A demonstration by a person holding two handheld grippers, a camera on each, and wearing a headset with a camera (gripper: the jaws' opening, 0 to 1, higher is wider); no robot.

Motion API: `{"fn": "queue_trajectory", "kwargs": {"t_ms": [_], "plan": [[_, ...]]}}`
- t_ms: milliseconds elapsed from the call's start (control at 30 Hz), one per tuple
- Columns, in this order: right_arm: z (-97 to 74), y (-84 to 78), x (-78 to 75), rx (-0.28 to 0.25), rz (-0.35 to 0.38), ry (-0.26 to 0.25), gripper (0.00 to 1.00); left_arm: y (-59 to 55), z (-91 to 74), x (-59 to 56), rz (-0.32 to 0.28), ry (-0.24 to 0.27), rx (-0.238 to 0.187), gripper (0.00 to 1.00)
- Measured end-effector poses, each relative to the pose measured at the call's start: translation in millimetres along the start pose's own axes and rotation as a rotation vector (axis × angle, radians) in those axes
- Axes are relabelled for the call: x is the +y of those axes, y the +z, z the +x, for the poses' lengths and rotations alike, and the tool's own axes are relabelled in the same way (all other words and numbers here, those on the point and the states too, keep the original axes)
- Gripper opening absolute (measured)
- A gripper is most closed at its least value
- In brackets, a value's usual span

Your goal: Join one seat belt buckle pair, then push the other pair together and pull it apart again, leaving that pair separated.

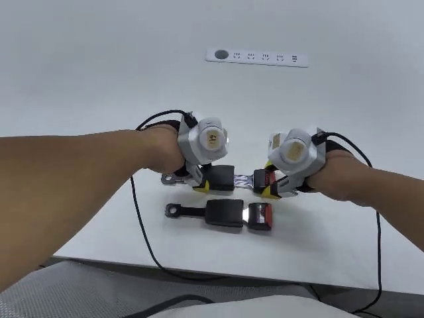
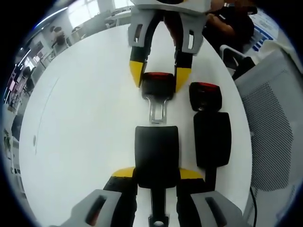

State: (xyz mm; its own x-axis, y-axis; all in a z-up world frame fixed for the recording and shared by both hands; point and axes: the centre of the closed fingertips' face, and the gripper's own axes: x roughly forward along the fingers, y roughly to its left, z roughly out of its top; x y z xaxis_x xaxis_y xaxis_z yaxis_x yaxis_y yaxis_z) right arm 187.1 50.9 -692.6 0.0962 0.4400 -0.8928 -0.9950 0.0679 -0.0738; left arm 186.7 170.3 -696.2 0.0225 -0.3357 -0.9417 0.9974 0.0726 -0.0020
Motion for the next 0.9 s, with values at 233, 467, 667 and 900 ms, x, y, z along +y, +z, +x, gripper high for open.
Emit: {"fn": "queue_trajectory", "kwargs": {"t_ms": [233, 467, 667, 900], "plan": [[-15.4, -30.6, 2.5, 0.026, 0.014, -0.012, 0.34, -0.8, 1.8, 0.6, -0.002, 0.004, -0.002, 0.32], [-26.6, -56.2, 1.2, 0.043, 0.046, -0.007, 0.34, -0.8, 0.8, 0.1, -0.005, 0.004, -0.016, 0.32], [-29.3, -63.1, 4.1, 0.058, 0.076, 0.008, 0.35, -1.1, 1.2, 0.2, -0.016, 0.012, -0.008, 0.32], [-29.9, -63.8, -2.4, 0.089, 0.062, -0.035, 0.40, -1.4, -0.4, 0.7, -0.056, 0.028, -0.012, 0.33]]}}
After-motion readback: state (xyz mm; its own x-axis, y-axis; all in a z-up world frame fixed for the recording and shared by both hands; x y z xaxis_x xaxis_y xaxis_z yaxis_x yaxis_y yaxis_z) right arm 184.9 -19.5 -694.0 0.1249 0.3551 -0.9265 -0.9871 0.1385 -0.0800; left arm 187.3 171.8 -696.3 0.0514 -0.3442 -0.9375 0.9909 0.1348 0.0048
